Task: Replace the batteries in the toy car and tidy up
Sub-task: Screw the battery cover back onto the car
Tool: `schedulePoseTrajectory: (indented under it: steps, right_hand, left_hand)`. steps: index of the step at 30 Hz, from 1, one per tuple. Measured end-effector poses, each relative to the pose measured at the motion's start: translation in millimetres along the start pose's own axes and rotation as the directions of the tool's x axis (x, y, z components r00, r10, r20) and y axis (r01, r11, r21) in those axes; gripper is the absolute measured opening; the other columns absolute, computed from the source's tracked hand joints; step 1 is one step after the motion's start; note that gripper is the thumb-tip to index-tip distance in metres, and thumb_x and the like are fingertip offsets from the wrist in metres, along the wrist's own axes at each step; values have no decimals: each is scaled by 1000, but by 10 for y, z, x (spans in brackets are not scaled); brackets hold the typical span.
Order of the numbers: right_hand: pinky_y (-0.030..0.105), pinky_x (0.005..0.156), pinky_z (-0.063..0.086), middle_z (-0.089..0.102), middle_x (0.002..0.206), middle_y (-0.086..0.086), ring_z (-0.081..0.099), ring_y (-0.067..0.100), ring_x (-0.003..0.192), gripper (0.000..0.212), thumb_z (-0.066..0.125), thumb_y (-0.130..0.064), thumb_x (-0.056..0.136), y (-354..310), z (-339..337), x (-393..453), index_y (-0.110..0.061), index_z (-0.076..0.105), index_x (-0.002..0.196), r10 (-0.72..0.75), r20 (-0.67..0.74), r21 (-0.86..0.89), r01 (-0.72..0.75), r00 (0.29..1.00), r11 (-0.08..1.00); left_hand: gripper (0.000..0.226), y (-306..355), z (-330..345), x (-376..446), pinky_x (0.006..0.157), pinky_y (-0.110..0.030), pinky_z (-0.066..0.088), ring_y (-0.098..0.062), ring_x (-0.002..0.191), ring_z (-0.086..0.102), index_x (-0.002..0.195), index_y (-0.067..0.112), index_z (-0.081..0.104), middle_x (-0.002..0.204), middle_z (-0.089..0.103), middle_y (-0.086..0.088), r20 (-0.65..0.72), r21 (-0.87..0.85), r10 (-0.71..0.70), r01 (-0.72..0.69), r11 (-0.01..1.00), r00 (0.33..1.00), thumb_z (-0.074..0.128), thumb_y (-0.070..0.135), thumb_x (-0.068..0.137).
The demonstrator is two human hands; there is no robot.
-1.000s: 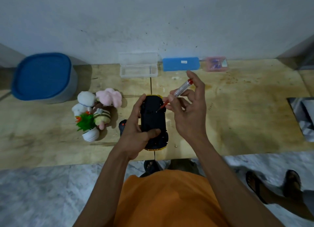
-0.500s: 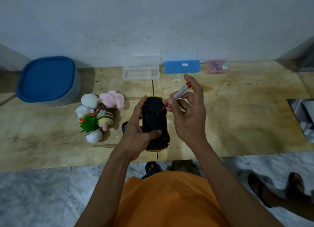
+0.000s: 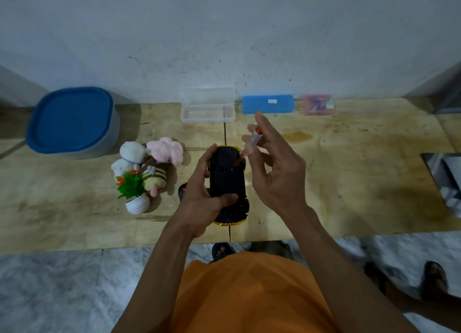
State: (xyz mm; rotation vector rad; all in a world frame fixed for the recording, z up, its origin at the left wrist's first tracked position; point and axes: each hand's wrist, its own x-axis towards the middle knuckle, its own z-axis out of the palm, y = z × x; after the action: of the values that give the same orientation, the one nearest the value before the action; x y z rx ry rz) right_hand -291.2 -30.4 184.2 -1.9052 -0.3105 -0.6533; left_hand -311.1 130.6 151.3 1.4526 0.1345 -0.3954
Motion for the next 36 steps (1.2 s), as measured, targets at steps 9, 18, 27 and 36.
schedulePoseTrajectory:
  steps: [9,18,27,36]
  right_hand:
    - [28,72,62,73,107,12,74,16,89,40,69,3,92,50,-17,7,3,58,130,-40,-68,-19,38,997,999]
    - [19,68,59,73,98,13,69,6,83,35,76,3,86,70,-62,-1,5,67,120,-58,-90,-53,53,994,997]
    - [21,70,60,73,103,15,72,13,89,29,76,-1,87,51,-85,-5,6,69,115,-80,-84,-70,74,993,995]
    - [30,75,62,72,116,15,72,20,100,30,69,3,91,45,-109,-22,4,67,121,-73,-41,-38,71,997,997]
  left_hand:
    - [108,-14,17,1,80,-41,62,-26,113,66,146,48,38,142,48,-9,-19,-4,-20,20,1000,1000,75,-21,73]
    - [107,-21,35,-46,75,-34,61,-16,103,69,148,45,36,140,50,-9,-38,15,-25,26,1000,999,74,-22,73]
    - [107,-5,107,-98,74,-30,60,-9,101,69,149,41,38,140,48,-10,-32,10,-15,15,1000,999,72,-25,72]
    - [106,15,175,-128,71,-26,59,-5,97,70,149,40,38,138,49,-11,-26,27,-12,13,1000,1000,71,-26,73]
